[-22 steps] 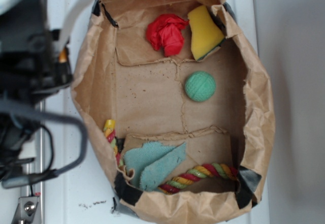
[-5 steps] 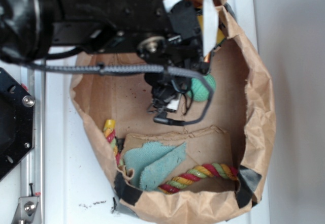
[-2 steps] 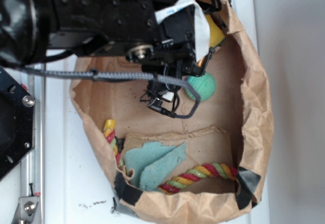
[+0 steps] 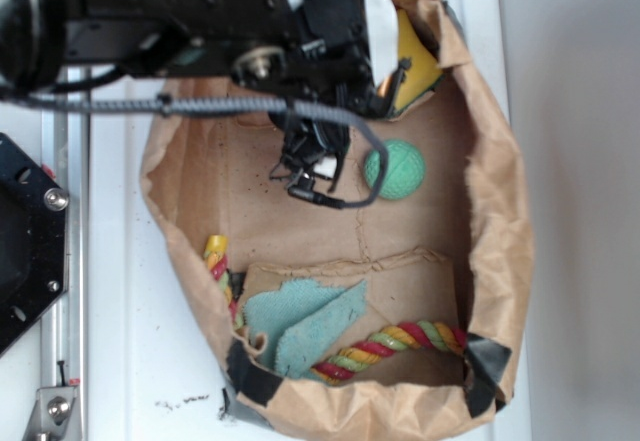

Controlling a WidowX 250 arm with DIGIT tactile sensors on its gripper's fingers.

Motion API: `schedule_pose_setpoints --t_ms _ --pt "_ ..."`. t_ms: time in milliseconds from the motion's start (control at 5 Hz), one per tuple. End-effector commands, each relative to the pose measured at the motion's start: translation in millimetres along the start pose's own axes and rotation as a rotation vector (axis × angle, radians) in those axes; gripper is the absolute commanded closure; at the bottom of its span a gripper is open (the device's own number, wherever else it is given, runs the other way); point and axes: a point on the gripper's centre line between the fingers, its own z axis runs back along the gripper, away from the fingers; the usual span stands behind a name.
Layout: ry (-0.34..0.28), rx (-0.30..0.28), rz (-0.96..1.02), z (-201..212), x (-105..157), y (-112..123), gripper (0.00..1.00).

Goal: Grab the green sponge.

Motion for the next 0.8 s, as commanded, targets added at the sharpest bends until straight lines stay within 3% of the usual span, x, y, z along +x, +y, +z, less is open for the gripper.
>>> schedule_pose_setpoints --t_ms 0,400,600 --pt "-0.168 0.073 0.018 22 49 25 0.0" --pt "-0.2 0.043 -0.018 13 60 15 0.0" --pt "-0.195 0.059 -0.065 -2 55 12 0.0"
